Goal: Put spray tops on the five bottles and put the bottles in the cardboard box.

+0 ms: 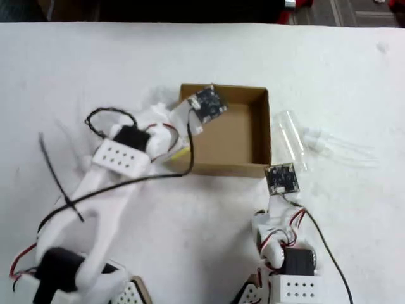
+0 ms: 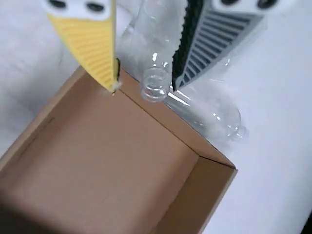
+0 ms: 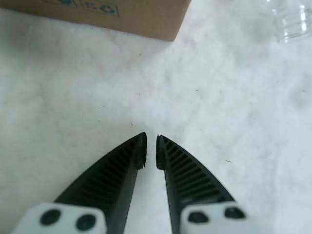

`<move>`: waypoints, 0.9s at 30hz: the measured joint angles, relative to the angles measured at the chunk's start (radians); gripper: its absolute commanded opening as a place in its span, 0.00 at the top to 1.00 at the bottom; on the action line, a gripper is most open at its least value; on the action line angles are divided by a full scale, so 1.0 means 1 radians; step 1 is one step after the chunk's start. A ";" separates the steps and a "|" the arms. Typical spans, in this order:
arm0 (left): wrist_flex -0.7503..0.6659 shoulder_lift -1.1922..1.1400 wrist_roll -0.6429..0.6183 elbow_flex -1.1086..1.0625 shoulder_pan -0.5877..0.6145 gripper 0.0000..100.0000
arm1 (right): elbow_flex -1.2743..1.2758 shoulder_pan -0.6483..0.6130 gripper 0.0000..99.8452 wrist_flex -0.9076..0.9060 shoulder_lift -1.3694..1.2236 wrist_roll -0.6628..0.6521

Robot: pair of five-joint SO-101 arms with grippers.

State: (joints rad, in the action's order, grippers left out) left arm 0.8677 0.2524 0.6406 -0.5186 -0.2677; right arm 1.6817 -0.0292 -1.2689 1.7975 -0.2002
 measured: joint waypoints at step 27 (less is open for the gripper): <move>-0.074 -0.130 0.012 -0.003 0.087 0.76 | 0.000 0.000 0.98 0.000 0.000 0.000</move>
State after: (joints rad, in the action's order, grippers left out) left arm 0.7940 0.1220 0.6529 -0.5217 -0.1803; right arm 1.6817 -0.0292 -1.2689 1.7975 -0.2002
